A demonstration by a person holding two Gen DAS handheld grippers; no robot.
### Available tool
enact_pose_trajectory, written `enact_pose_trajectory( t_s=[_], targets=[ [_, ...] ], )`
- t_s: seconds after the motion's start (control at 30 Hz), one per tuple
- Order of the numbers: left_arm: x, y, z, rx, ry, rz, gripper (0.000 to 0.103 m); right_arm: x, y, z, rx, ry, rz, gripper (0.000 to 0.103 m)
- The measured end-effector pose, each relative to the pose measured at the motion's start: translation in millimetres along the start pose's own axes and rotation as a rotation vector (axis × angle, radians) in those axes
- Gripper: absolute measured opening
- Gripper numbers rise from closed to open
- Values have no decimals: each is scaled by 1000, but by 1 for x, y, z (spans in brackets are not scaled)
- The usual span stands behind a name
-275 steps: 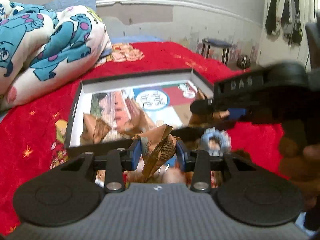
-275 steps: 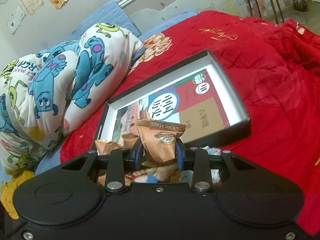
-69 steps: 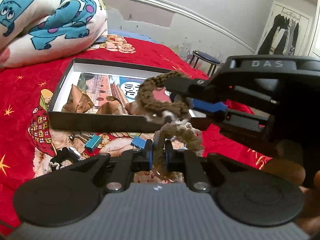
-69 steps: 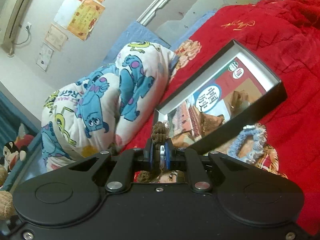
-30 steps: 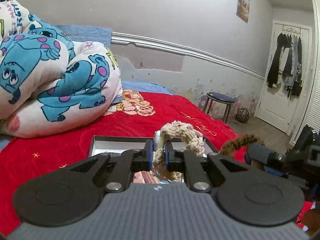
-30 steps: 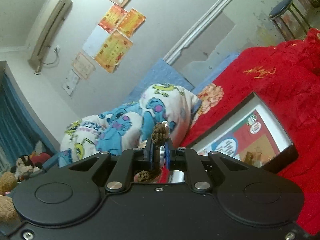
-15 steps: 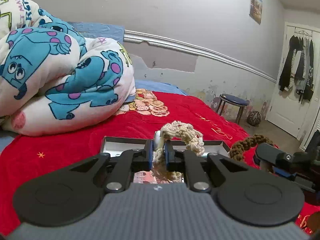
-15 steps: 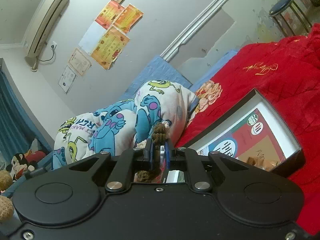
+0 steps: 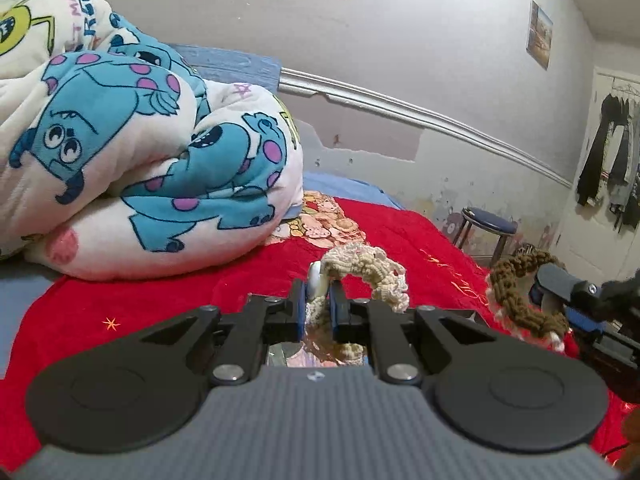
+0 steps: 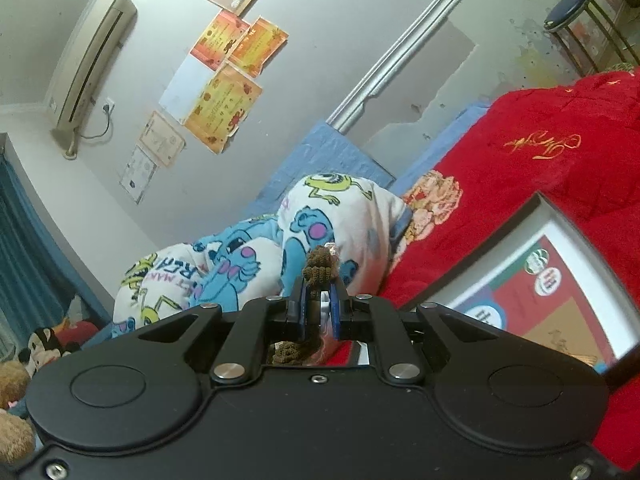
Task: Organize objects
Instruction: 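Carry both held scrunchies over the black box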
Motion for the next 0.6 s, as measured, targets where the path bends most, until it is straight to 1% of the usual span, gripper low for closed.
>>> enact_pose_trajectory(
  t_s=[0.13, 0.23, 0.37, 0.53, 0.6],
  targets=[
    [3, -2, 0, -10, -7, -6, 15, 14, -5, -7, -13, 9, 15, 12],
    [5, 0, 3, -3, -13, -5, 15, 25, -10, -11, -33, -3, 28, 12],
    [9, 4, 7, 12, -20, -5, 15, 36, -11, -12, -35, -31, 51, 12],
    [13, 6, 11, 39, -23, -13, 15, 55, -4, -12, -7, -67, 86, 12],
    [15, 4, 11, 28, -26, -17, 15, 59, -4, -10, -20, -78, 95, 12]
  ],
)
Point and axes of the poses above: each gripper's, at about its wrist camera, not at the fingertips, and x roughly the way its jaws point, y to its right, z to its underside, the point moved 4 cm from there along x, roughly the way its jaws point, and after that the axes turned 9 degrees about -x, right-handed, at the moved point
